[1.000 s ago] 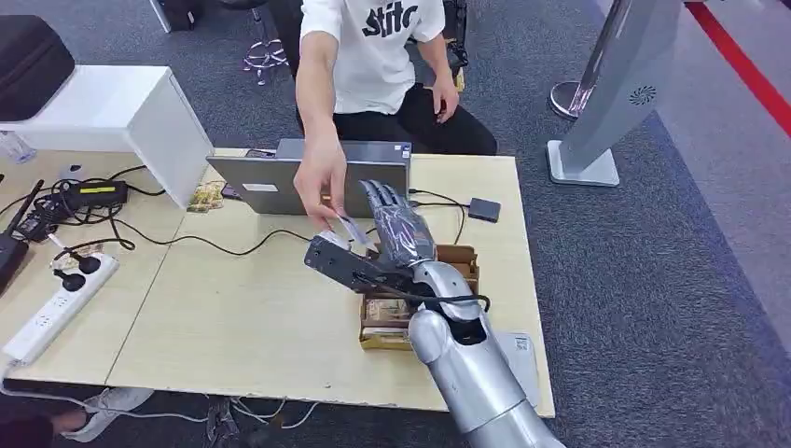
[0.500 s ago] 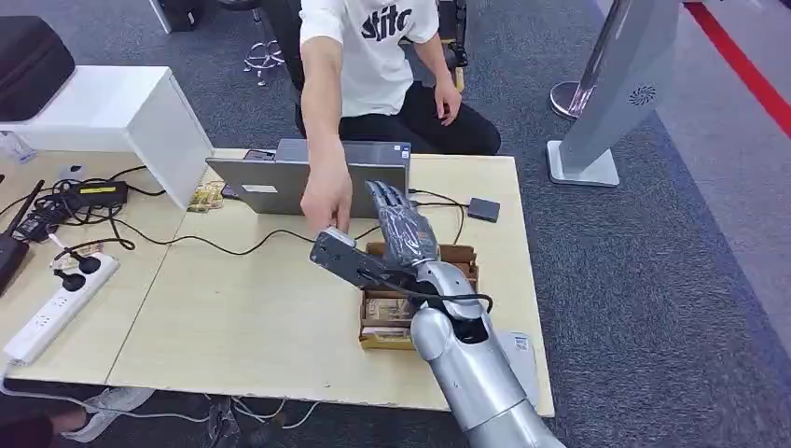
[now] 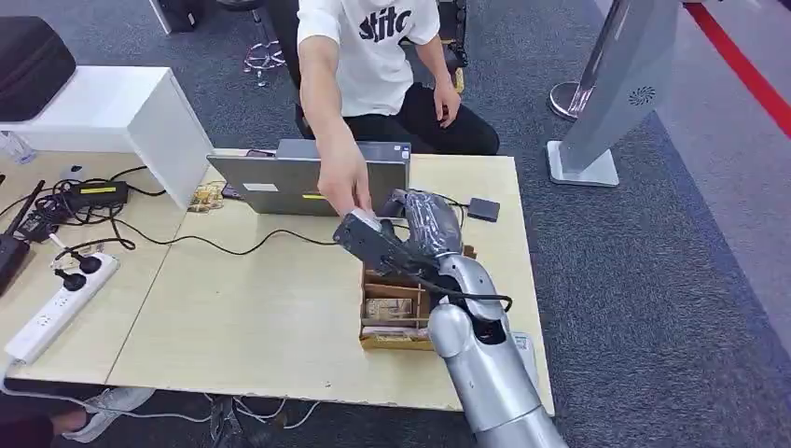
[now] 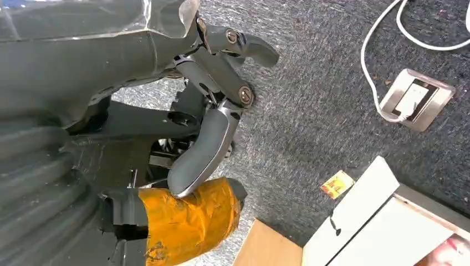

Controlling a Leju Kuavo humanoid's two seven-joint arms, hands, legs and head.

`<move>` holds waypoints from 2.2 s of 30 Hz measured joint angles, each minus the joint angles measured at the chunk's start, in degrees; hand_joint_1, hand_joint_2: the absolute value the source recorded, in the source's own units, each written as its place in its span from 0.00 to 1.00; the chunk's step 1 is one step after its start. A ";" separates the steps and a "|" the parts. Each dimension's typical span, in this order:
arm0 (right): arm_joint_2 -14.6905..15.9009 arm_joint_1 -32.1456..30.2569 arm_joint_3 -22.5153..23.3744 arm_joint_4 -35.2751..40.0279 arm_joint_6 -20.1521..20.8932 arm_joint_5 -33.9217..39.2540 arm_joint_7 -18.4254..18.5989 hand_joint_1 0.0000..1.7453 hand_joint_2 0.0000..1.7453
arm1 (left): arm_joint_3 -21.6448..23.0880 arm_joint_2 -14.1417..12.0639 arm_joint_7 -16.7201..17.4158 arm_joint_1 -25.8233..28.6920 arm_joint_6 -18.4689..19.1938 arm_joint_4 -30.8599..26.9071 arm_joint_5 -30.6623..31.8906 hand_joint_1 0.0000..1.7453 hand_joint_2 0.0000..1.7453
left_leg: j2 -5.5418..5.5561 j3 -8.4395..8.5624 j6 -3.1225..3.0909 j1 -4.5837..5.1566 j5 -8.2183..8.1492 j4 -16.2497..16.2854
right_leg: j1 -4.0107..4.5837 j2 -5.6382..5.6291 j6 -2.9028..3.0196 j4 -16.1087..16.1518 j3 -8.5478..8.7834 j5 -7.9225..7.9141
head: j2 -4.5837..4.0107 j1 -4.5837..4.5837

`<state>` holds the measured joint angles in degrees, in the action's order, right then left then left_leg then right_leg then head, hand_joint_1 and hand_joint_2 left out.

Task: Pass the card to the sensor for recognition and then transmit it.

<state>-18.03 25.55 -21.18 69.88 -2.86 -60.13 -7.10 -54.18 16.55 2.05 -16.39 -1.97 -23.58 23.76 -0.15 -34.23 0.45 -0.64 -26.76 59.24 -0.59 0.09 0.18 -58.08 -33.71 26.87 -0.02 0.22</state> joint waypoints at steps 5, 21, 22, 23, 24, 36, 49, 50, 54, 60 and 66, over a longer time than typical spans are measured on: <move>0.24 -0.76 2.23 3.87 -1.18 1.36 -1.33 1.00 1.00 | 0.02 0.02 0.00 0.10 0.00 0.00 -0.18 0.00 1.00 | 0.01 0.00 0.00 0.00 0.00 0.00 | 0.00 0.00 0.00 0.00 0.00 0.00 | 0.00 0.00; 2.30 -6.56 9.00 22.86 -1.33 8.02 -4.63 1.00 1.00 | 0.02 -0.20 -0.04 0.97 0.00 0.00 -1.77 0.00 1.00 | 0.00 -0.03 -0.01 0.00 -0.04 0.00 | 0.00 0.01 0.00 0.04 -0.07 0.01 | 0.00 0.00; 2.34 -6.69 9.16 23.17 -1.44 8.44 -4.85 1.00 1.00 | 0.02 -0.20 -0.07 0.98 -0.02 0.00 -1.84 0.00 1.00 | -0.01 -0.02 -0.01 0.00 -0.03 0.00 | 0.00 0.00 0.00 0.04 -0.06 0.01 | 0.00 0.00; 2.56 -7.21 9.42 23.89 -1.66 9.16 -5.22 1.00 1.00 | 0.02 -0.20 -0.09 0.98 -0.18 0.00 -2.08 0.00 1.00 | 0.02 -0.01 -0.01 0.00 -0.03 0.00 | 0.00 0.03 0.00 0.04 -0.06 0.01 | 0.00 0.02; 2.77 -8.00 9.94 24.93 -1.70 10.17 -5.77 1.00 1.00 | 0.00 -0.20 -0.22 1.02 -0.30 0.00 -2.31 0.00 1.00 | 0.06 -0.02 -0.01 0.00 -0.03 0.00 | 0.00 0.08 0.00 0.04 -0.04 0.01 | 0.00 -0.04; 7.08 -23.82 25.42 26.85 -1.18 14.86 -14.14 1.00 1.00 | 0.00 -2.47 -1.20 2.30 -0.33 -0.24 -5.90 0.00 1.00 | 0.11 -0.10 -0.04 0.01 -0.15 -0.01 | 0.00 0.14 -0.04 0.08 -0.02 0.08 | 0.00 0.00; 12.28 -28.13 33.48 17.71 12.59 26.41 -20.43 1.00 1.00 | 0.00 -4.53 -1.14 2.50 -0.48 -0.48 -6.08 0.00 1.00 | 0.10 -0.08 -0.04 0.00 -0.14 -0.01 | 0.00 0.13 -0.04 0.07 -0.02 0.08 | 0.00 0.02; 12.68 -28.23 33.09 17.31 12.55 25.79 -20.55 1.00 1.00 | 0.00 -4.63 -1.14 2.53 -0.48 -0.48 -6.08 0.00 1.00 | 0.09 -0.08 -0.04 0.00 -0.15 -0.01 | 0.01 0.13 -0.04 0.07 -0.02 0.08 | 0.00 0.02; 14.18 -28.36 29.28 14.17 9.19 19.07 -19.54 1.00 1.00 | 0.04 -5.12 -0.03 2.53 -1.27 -0.48 -3.01 0.00 1.00 | 0.07 -0.08 -0.04 0.00 -0.14 -0.02 | 0.01 0.11 -0.04 0.07 -0.02 0.08 | 0.00 0.00; 15.61 -28.10 22.22 10.62 6.51 16.26 -17.88 1.00 1.00 | 2.45 -6.49 3.15 2.46 -1.51 -0.48 3.17 0.00 1.00 | 0.08 -0.07 -0.03 0.00 -0.14 -0.02 | 0.01 0.11 -0.03 0.05 -0.02 0.08 | 0.00 0.02; 16.52 -27.82 18.49 8.65 5.73 14.95 -17.48 1.00 1.00 | 4.24 -7.52 4.17 2.43 -1.14 -0.48 4.70 0.00 1.00 | 0.07 -0.07 -0.02 0.00 -0.13 -0.01 | 0.01 0.10 -0.03 0.05 -0.02 0.08 | 0.00 0.00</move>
<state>-1.51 -2.27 -2.69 78.53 2.86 -45.18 -24.59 -49.94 9.03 6.23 -13.97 -3.10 -24.06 28.46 -0.07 -34.30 0.43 -0.64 -26.89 59.23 -0.58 0.20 0.15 -58.03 -33.73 26.94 -0.02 0.22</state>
